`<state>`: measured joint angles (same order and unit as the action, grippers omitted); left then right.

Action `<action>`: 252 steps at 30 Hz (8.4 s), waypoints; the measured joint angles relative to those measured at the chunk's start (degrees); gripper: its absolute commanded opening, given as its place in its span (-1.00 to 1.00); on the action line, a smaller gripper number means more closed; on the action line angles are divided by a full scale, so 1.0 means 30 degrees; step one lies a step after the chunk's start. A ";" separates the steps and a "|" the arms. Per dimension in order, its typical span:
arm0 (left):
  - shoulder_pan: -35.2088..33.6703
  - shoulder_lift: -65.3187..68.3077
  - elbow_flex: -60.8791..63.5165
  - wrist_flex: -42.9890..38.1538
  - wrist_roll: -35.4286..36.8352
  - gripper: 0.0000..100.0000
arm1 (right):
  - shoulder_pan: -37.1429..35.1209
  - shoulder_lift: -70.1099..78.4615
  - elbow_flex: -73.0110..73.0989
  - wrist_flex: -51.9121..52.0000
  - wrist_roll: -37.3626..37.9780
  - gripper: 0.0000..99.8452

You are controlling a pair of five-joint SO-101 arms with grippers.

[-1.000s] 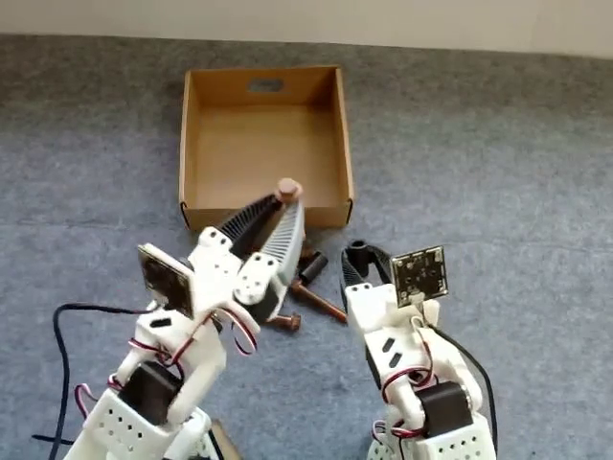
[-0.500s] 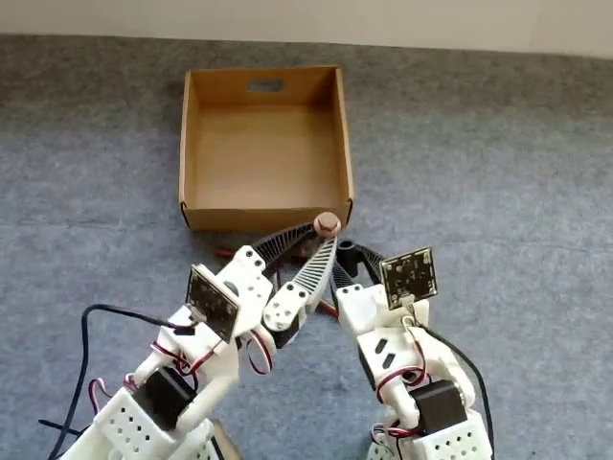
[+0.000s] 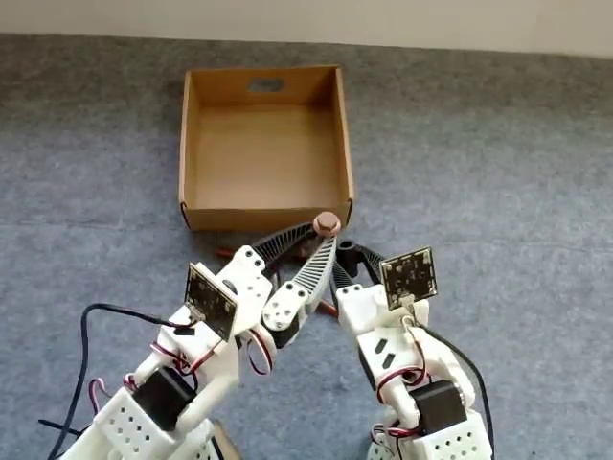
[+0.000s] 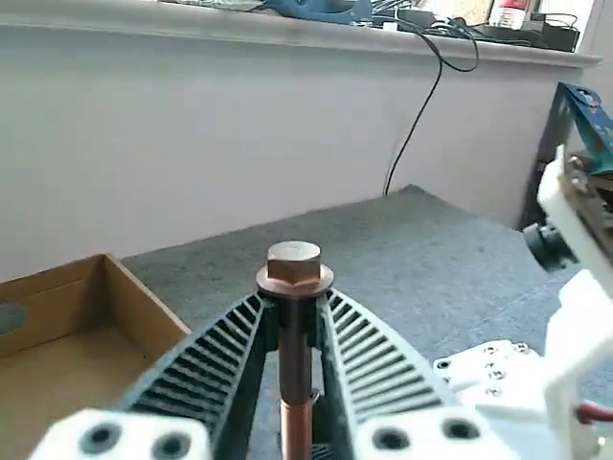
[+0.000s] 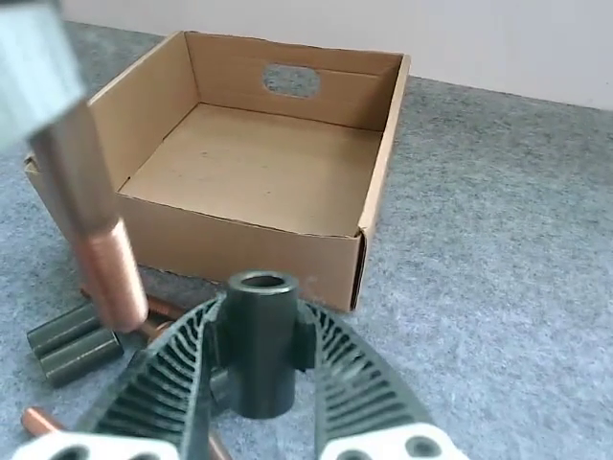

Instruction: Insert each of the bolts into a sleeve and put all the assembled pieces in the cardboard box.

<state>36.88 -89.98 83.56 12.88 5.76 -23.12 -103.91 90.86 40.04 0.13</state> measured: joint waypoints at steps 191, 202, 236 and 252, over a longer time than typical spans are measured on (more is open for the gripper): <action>-1.2982 0.2755 0.4132 0.5802 -0.4278 -0.98 | 0.0527 2.5377 -2.2007 -0.1026 0.0645 -0.99; -1.2806 0.2755 0.4278 0.5773 -0.4396 -0.98 | 0.0117 3.6366 -2.9421 -0.0996 0.0645 -0.99; -1.2806 0.2755 0.4278 0.5773 -0.4396 -0.98 | 0.0176 4.8879 -4.0615 0.4894 -0.1553 -0.99; -1.2806 0.2755 0.4278 0.5773 -0.4396 -0.98 | 0.0176 5.0110 -4.1670 0.5744 -0.1553 -0.89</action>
<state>-1.54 -81.71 96.40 30.20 -7.43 -22.59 46.42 -34.15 57.27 -4.53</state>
